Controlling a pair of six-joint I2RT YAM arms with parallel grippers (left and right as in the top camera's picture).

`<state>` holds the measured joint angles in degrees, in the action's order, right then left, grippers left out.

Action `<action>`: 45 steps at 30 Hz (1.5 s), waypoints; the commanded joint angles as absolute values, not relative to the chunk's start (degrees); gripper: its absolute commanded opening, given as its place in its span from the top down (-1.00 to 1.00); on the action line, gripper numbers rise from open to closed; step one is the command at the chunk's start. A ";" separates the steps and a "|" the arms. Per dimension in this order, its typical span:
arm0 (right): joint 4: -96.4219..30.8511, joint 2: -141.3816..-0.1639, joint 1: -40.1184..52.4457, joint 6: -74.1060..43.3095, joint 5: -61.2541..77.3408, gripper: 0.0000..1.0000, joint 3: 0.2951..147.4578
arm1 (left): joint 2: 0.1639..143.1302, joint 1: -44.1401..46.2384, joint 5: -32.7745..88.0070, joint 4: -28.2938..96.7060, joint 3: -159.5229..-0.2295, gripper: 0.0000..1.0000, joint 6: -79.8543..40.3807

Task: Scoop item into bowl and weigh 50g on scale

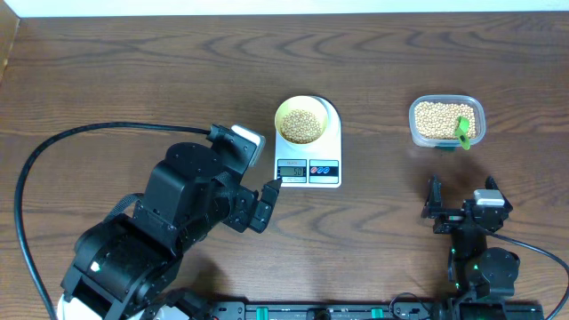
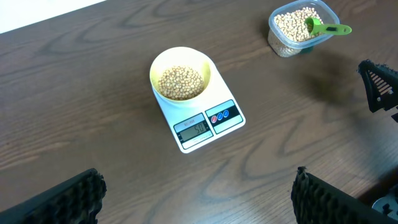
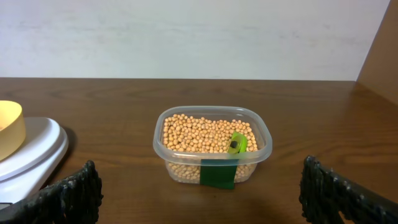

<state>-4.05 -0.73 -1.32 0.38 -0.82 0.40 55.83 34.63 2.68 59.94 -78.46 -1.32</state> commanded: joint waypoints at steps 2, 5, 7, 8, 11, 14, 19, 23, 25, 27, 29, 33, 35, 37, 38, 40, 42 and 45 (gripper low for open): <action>-4.34 -0.30 -1.61 -0.62 -0.27 -0.99 0.32 | 55.46 34.46 2.50 60.90 -79.09 -0.96 -1.34; -4.34 -0.30 -1.63 -0.62 -0.27 -0.99 0.32 | 53.87 33.26 1.89 59.31 -78.98 -0.96 -0.95; -4.34 -0.30 -1.61 -0.62 -0.27 -0.98 0.32 | 51.77 30.96 1.89 56.90 -78.81 -0.96 -0.95; -4.34 -0.30 -1.61 -0.62 -0.27 -0.98 0.32 | 50.26 29.10 1.89 55.27 -78.54 -0.96 -0.95; -4.34 -0.30 -1.61 -0.62 -0.27 -0.99 0.32 | 45.10 22.59 2.42 49.65 -76.77 -0.96 -1.23; -4.34 -0.30 -1.61 -0.62 -0.27 -0.98 0.32 | 39.75 16.29 4.01 45.78 -74.13 -0.96 -1.61; -4.34 -0.30 -1.61 -0.62 -0.27 -0.98 0.32 | 26.83 7.03 8.56 36.45 -61.89 -0.96 -1.61; -4.34 -0.30 -1.61 -0.62 -0.27 -0.99 0.32 | 20.43 3.92 12.23 26.24 -51.68 -0.96 -2.90; -4.34 -0.30 -1.61 -0.62 -0.27 -0.99 0.32 | 18.17 2.83 12.82 20.95 -46.57 -0.96 -6.87; -4.34 -0.30 -1.61 -0.62 -0.27 -0.99 0.32 | 16.47 1.91 13.65 16.27 -41.82 -0.96 -11.07; -4.32 -0.30 -1.61 -0.62 -0.27 -0.99 0.32 | 15.11 1.34 16.03 12.12 -37.26 -0.96 -13.10; -4.32 -0.30 -1.61 -0.62 -0.27 -0.98 0.32 | 13.45 1.30 20.34 7.09 -30.57 -0.96 -13.21; -4.34 -0.30 -1.61 -0.62 -0.27 -0.98 0.32 | 12.86 1.32 20.58 5.67 -27.97 -0.96 -13.23; -4.34 -0.30 -1.61 -0.62 -0.27 -0.98 0.32 | 12.29 1.37 20.58 3.84 -25.08 -0.96 -13.23; -4.34 -0.30 -1.61 -0.62 -0.27 -0.99 0.32 | 11.90 1.37 20.60 2.70 -23.44 -0.96 -13.23; -4.34 -0.30 -1.63 -0.62 -0.27 -0.99 0.32 | 10.87 1.52 20.58 0.32 -20.53 -0.96 -13.23; -4.32 -0.30 -1.61 -0.62 -0.27 -0.99 0.32 | 9.30 1.91 20.58 -2.37 -17.58 -0.96 -13.21; -4.32 -0.30 -1.61 -0.62 -0.27 -0.98 0.32 | 6.70 2.17 20.56 -4.75 -13.89 -0.96 -13.23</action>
